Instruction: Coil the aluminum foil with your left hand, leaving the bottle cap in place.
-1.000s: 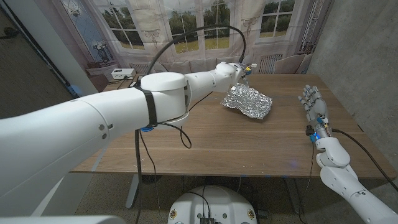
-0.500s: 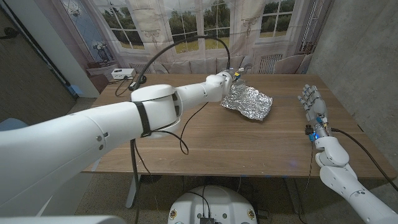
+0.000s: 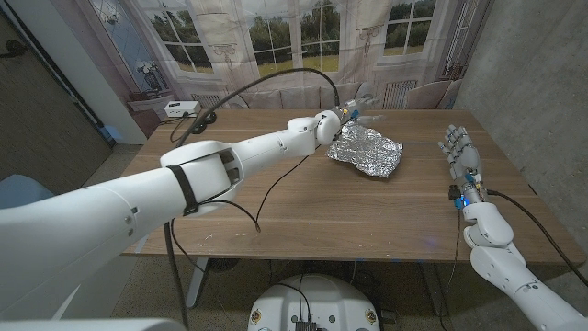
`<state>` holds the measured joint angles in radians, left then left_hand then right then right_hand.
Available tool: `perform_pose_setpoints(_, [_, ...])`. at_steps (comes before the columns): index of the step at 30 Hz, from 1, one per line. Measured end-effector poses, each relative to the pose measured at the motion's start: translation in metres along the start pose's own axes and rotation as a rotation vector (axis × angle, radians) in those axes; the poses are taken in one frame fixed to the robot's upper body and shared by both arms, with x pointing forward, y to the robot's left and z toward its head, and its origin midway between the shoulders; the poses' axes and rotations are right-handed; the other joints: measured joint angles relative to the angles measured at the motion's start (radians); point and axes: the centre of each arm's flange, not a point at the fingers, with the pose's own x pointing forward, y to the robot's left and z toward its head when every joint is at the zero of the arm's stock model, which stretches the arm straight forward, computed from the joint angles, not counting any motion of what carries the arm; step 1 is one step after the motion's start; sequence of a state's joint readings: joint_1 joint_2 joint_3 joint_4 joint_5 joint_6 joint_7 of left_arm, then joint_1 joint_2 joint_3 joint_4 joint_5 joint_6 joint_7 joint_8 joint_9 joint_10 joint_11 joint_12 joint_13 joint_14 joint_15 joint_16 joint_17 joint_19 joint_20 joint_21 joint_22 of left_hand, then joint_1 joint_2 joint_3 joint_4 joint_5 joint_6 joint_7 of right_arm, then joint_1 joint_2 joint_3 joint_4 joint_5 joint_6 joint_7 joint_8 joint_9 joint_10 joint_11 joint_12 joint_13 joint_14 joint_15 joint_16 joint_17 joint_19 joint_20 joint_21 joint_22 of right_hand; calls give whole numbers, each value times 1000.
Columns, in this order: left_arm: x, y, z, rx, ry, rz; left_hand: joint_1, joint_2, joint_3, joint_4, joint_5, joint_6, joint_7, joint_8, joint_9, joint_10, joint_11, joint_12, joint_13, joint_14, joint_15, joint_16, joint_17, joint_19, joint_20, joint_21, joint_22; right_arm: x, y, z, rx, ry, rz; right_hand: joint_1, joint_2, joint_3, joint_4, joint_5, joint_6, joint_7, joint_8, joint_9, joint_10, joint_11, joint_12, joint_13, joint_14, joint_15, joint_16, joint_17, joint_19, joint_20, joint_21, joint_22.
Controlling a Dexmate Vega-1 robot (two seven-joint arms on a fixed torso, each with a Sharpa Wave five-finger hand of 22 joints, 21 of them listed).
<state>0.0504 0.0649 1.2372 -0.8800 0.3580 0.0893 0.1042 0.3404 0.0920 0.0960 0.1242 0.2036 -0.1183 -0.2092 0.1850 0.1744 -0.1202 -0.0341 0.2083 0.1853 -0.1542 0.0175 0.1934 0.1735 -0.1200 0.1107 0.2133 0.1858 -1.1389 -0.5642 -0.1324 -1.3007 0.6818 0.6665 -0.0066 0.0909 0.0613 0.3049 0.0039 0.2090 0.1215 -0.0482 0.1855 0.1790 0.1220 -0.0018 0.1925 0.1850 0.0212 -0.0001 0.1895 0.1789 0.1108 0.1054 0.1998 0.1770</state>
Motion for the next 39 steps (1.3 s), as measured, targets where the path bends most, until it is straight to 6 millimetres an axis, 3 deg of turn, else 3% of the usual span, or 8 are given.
perform_pose_setpoints(6, [-3, 0, -1, 69, 1, 10, 75, -17, 24, -85, -4, 61, -8, 19, 14, 50, 29, 30, 29, 109, 50, 16, 12, 85, 96, 18, 5, -4, 3, 0, 4, 1, 3, 0, 0, 0, 0, 0, 0, 0, 0, 0, 0, 0, 0, 4, 0, 0, 0, 0, 0, 0, 0, 0])
perform_pose_setpoints(11, [-14, 2, 6, 129, -4, 65, 289, 35, 165, -257, 61, 171, -7, 95, 65, 124, 24, 139, 128, 250, 36, 57, 55, 230, 104, 86, 40, -8, 7, 1, 7, -1, 2, 0, 0, 0, 0, 0, 0, 0, 0, 0, 0, 0, 0, 4, 0, 0, 0, 0, 0, 0, 0, 0])
perform_pose_setpoints(13, [-26, -9, 19, 137, -23, 96, 344, 49, 216, -280, 102, 236, -7, 143, 94, 152, 16, 200, 190, 305, 15, 83, 91, 292, 105, 119, 55, -9, 8, 2, 5, -3, -4, 0, 0, 0, 0, 0, 0, 0, 0, 0, 0, 0, 0, 4, 6, -6, 0, 0, 0, 0, 0, 0])
perform_pose_setpoints(16, [-31, -10, 19, 164, -2, 118, 319, -1, 214, -273, 108, 224, -6, 160, 118, 121, 24, 244, 259, 282, 31, 89, 151, 320, 105, 139, 71, -10, 10, 3, 6, -5, -3, 0, 0, 0, 0, 0, 0, 0, 0, 0, 0, 0, 0, 4, 6, -6, 0, 0, 0, 0, 0, 3])
perform_pose_setpoints(20, [-35, -12, 20, 188, 29, 118, 230, -90, 159, -249, 21, 123, -7, 96, 94, 82, 21, 237, 263, 240, 46, 57, 151, 314, 106, 135, 66, -12, 12, 5, 6, -5, 0, 0, 0, 0, 0, 0, 0, 0, 0, 0, 0, 0, 0, 4, 6, -6, 0, 0, 0, 0, 0, 2])
perform_pose_setpoints(24, [-36, -14, 19, 193, 58, 90, 171, -127, 125, -234, -12, 107, -5, 55, 57, 117, 5, 216, 225, 297, 25, 57, 102, 426, 106, 157, 37, -14, 14, 6, 5, -4, 1, 0, 0, 0, 0, 0, 0, 0, 0, 0, 0, 0, 0, 4, 6, -6, 0, 0, 0, 0, 0, 2])
perform_pose_setpoints(31, [-35, -21, 16, 168, 72, 41, 99, -147, 82, -205, 3, 138, -7, 46, 30, 182, -11, 203, 177, 324, 8, 42, 54, 490, 111, 157, 6, -17, 14, 8, 2, -3, -2, 0, 0, 0, 0, 0, 0, 0, 0, 0, 7, 7, 0, 4, 11, 0, 0, 0, 0, 0, 0, 2])
perform_pose_setpoints(39, [-33, -33, 13, 138, 70, -15, 52, -142, 54, -181, 23, 172, -9, 17, 6, 198, -56, 133, 87, 278, -10, -3, 6, 447, 106, 83, -14, -20, 13, 9, -2, -4, -4, 0, 0, 0, 0, 0, 0, 0, 0, 0, 7, 7, 0, 4, 16, 5, 0, 0, 0, 0, 0, 2])
